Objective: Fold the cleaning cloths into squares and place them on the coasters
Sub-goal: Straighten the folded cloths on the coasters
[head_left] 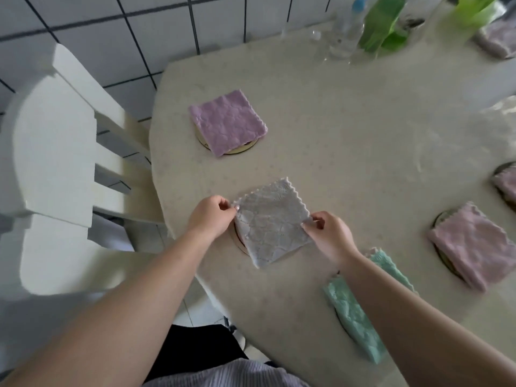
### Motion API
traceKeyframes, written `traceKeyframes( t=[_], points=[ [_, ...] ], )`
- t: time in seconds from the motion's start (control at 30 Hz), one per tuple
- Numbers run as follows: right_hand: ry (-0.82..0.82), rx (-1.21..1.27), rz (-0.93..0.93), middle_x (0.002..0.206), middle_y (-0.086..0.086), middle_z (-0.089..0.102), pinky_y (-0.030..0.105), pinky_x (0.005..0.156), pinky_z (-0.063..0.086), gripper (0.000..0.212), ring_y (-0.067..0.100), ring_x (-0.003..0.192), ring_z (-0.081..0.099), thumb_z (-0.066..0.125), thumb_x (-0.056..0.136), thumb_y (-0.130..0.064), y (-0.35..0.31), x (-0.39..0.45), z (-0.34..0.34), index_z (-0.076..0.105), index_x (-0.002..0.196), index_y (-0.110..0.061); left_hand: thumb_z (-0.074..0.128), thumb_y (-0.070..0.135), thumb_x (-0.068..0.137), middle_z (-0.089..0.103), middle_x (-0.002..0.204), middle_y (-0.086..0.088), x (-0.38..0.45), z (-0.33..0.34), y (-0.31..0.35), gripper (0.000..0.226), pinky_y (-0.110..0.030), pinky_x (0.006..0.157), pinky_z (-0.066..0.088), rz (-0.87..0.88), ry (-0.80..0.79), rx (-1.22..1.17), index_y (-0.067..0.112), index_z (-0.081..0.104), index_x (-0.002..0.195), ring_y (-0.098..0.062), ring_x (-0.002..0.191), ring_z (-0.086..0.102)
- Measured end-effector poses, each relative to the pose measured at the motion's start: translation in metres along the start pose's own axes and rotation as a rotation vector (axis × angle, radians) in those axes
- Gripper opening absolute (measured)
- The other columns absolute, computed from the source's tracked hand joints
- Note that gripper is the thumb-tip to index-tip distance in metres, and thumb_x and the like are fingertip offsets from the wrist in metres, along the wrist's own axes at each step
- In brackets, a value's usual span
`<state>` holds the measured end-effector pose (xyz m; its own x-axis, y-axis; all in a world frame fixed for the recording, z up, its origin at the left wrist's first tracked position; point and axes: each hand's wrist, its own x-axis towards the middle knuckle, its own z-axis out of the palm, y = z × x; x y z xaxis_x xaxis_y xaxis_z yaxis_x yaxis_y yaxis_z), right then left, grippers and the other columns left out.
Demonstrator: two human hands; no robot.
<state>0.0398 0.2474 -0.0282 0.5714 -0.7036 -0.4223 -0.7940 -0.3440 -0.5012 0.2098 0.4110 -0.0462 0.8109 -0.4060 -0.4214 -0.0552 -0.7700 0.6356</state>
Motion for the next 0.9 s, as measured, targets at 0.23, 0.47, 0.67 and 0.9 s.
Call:
traceKeyframes(
  t=[0.23,0.47,0.67,0.9],
  points=[
    [0.151,0.130,-0.060,0.070,-0.010,0.056,0.024,0.062,0.035,0.007,0.014,0.069,0.051,0.062,0.086,-0.028,-0.009,-0.002,0.007,0.062,0.089,-0.022,0.060,0.027,0.087,0.060,0.082,-0.004,0.007,-0.008,-0.013,0.014,-0.028,0.069,0.038,0.033,0.009,-0.099,0.013,0.057,0.084,-0.026,0.082,0.056],
    [0.071,0.020,-0.062,0.065,-0.014,0.051,0.024,0.058,0.033,0.009,0.012,0.065,0.047,0.063,0.085,-0.024,-0.011,0.007,-0.002,0.064,0.092,-0.019,0.062,0.028,0.085,0.056,0.068,0.001,0.018,-0.018,-0.011,0.017,-0.027,0.062,0.035,0.070,-0.166,-0.028,0.016,0.055,0.077,-0.021,0.069,0.052],
    [0.067,0.001,-0.034,0.081,-0.005,0.059,0.022,0.064,0.037,0.022,0.013,0.076,0.054,0.067,0.081,-0.025,-0.012,0.016,-0.005,0.064,0.102,-0.017,0.064,0.030,0.083,0.059,0.070,0.005,0.031,-0.028,-0.010,0.015,-0.027,0.064,0.040,0.105,-0.204,-0.034,0.017,0.058,0.078,-0.017,0.069,0.056],
    [0.050,-0.128,-0.383,0.143,-0.005,0.038,0.024,0.102,0.027,0.046,0.018,0.131,0.035,0.061,0.085,-0.028,-0.080,0.047,0.001,0.051,0.129,-0.023,0.062,0.018,0.084,0.062,0.095,-0.004,0.101,-0.058,0.021,0.013,-0.031,0.083,0.044,0.190,0.293,-0.187,0.018,0.061,0.096,-0.021,0.092,0.058]
  ],
)
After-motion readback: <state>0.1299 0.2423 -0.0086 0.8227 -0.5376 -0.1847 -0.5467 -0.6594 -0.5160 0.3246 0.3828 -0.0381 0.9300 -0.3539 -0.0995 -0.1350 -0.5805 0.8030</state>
